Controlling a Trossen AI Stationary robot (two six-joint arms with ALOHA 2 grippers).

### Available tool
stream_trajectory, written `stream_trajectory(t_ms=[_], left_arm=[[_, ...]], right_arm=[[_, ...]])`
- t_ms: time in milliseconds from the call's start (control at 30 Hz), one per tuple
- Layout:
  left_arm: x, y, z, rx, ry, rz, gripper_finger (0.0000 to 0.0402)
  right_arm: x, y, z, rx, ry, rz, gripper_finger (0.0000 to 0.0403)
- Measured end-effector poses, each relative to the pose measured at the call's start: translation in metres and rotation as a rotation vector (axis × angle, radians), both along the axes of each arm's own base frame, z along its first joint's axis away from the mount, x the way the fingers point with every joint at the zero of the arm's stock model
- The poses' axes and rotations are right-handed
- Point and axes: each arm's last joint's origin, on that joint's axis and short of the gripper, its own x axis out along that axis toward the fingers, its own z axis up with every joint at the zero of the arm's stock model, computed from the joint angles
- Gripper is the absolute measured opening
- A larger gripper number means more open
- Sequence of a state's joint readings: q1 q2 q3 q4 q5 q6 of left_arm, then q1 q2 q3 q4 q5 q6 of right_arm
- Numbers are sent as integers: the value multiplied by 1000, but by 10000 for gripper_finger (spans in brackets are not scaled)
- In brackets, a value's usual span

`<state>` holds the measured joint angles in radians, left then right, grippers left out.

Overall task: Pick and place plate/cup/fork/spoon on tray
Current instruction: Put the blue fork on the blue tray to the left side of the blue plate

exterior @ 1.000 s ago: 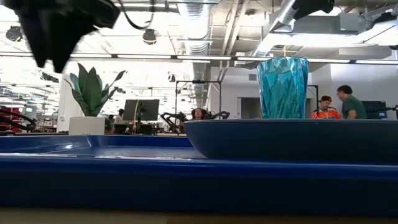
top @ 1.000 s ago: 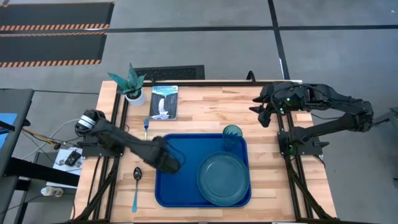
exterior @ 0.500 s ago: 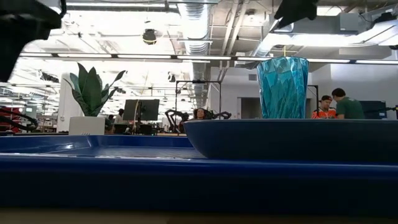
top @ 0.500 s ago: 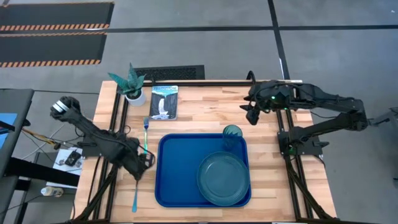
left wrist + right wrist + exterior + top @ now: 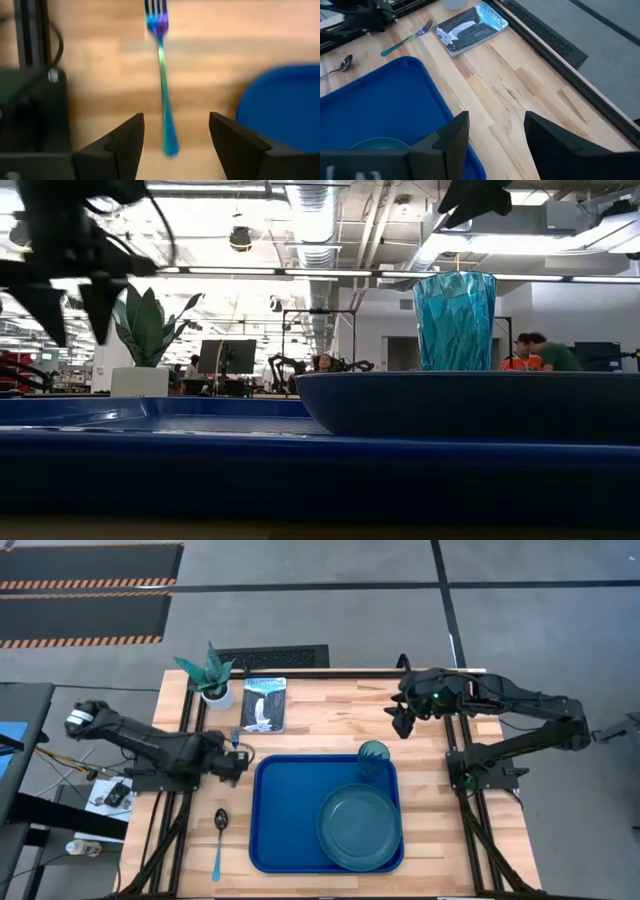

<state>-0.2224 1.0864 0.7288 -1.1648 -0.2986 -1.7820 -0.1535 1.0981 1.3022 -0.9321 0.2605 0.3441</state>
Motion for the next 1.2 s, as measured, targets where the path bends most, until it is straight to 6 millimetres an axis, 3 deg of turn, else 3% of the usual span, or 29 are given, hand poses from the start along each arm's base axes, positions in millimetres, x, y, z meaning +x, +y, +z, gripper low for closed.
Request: stream_trajectory(t_ms=[267, 467, 667, 767, 1067, 1200], left_arm=[[11, 47, -10, 41, 145, -35, 210], [18, 67, -20, 16, 220, -60, 210], [24, 70, -55, -79, 153, -117, 210], [17, 68, -68, -105, 177, -61, 210], [12, 71, -80, -85, 158, -56, 208], [13, 71, -81, -86, 147, -46, 178]], right_arm=[[0, -3, 0, 4, -1, -20, 214], [-1, -8, -1, 5, 2, -44, 214], [-2, -8, -1, -6, 13, -33, 214], [-2, -8, -1, -6, 14, -32, 214], [-2, -8, -1, -7, 13, -31, 214], [-2, -8, -1, -7, 13, -32, 214]])
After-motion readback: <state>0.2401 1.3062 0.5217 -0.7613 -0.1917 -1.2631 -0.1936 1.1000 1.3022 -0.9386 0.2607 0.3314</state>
